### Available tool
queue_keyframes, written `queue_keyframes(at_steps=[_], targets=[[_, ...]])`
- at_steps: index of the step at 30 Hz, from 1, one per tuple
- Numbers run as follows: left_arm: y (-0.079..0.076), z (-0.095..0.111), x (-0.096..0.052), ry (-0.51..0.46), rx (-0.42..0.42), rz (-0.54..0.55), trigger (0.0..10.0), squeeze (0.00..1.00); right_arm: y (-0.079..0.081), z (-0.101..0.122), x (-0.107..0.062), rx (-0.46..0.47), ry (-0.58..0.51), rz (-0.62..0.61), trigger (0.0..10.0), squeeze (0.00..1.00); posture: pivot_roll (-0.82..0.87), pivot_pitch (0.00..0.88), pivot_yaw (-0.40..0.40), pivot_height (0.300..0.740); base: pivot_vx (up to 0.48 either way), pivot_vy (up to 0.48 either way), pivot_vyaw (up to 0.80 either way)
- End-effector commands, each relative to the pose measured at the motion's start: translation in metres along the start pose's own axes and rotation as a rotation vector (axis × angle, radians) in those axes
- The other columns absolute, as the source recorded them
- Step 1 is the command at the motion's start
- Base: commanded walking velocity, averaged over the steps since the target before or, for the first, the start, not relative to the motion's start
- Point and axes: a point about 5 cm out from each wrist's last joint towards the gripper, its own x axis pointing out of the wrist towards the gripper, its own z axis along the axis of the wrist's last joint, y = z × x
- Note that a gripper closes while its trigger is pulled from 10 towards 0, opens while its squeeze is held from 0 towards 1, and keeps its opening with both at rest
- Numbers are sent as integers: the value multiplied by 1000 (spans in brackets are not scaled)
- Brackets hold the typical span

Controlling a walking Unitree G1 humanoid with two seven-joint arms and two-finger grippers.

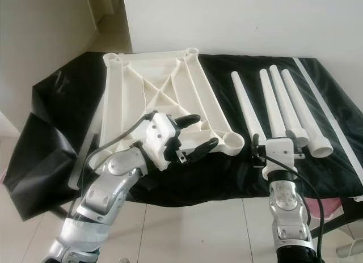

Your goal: Building children table

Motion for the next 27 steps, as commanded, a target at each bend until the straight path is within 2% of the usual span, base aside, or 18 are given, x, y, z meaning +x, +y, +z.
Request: queue_keyframes(at_steps=[1,11,15,27], targets=[[3,3,0,-4,9,55,10000,0,-7,-3,-2,-24,17,-27,10000,0,-80,48,-13,740,0,0,0],[3,3,0,-5,9,55,10000,0,-9,-16,-8,-56,83,-31,10000,0,-77,48,-8,740,0,0,0],[5,4,0,-8,9,60,10000,0,-4,-27,-11,-44,142,-15,10000,0,-77,49,-6,740,0,0,0],[4,4,-1,-10,6,60,10000,0,12,-38,-14,-20,208,77,10000,0,-73,48,-11,740,0,0,0]])
